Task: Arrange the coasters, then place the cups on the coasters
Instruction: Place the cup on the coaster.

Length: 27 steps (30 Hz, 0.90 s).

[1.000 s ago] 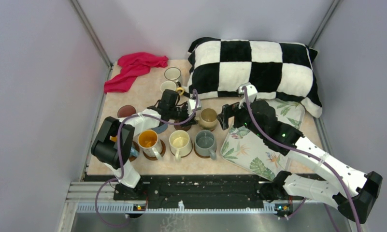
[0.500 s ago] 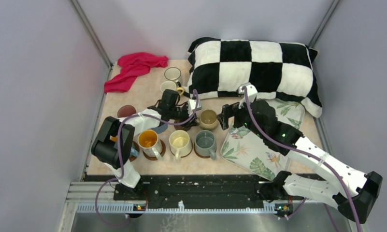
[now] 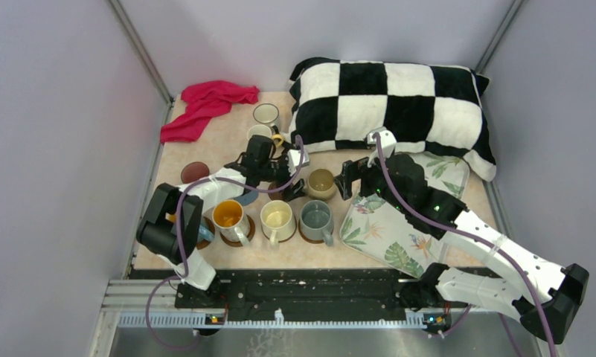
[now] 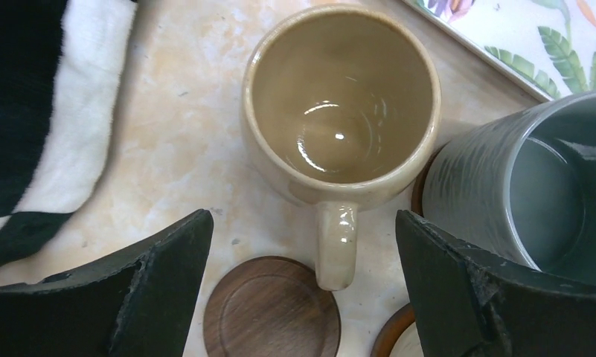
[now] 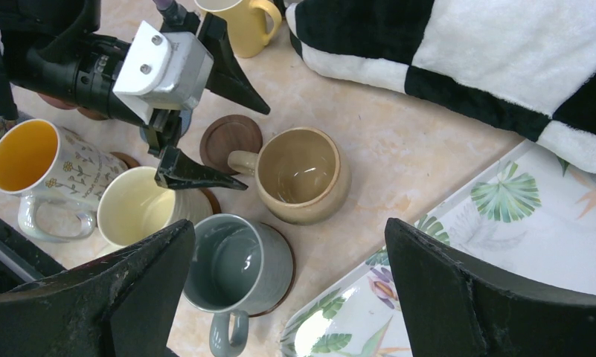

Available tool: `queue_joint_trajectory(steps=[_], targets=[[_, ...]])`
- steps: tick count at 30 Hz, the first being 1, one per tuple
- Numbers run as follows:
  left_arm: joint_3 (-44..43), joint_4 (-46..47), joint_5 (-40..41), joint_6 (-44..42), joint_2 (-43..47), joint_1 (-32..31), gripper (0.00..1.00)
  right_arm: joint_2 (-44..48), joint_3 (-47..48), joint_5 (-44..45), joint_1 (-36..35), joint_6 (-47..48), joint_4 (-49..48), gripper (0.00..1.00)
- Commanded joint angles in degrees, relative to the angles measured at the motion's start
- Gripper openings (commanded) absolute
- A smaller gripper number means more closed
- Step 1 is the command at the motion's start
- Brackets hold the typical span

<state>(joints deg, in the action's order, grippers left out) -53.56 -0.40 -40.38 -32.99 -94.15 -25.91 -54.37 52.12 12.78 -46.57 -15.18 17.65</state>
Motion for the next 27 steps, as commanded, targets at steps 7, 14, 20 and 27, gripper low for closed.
queue_joint_trajectory(steps=[7, 14, 20, 27], targets=[[-1.95, 5.76, 1.76, 6.08, 7.88, 2.62, 0.99, 1.02, 0.09, -0.35, 0.77, -0.37, -0.95, 0.99], [-3.08, 8.47, 9.02, 14.47, 10.70, 2.88, 0.99, 0.61, -0.04, -0.32, 0.78, -0.48, -1.04, 0.99], [-5.04, 12.30, 22.81, 26.15, 11.82, 2.88, 0.99, 0.24, 0.02, -0.36, 0.78, -0.51, -0.97, 0.99], [-22.04, -2.69, 39.62, 35.36, 3.31, 2.88, 0.99, -0.38, 0.48, -0.06, 0.78, -0.39, -0.47, 0.99]])
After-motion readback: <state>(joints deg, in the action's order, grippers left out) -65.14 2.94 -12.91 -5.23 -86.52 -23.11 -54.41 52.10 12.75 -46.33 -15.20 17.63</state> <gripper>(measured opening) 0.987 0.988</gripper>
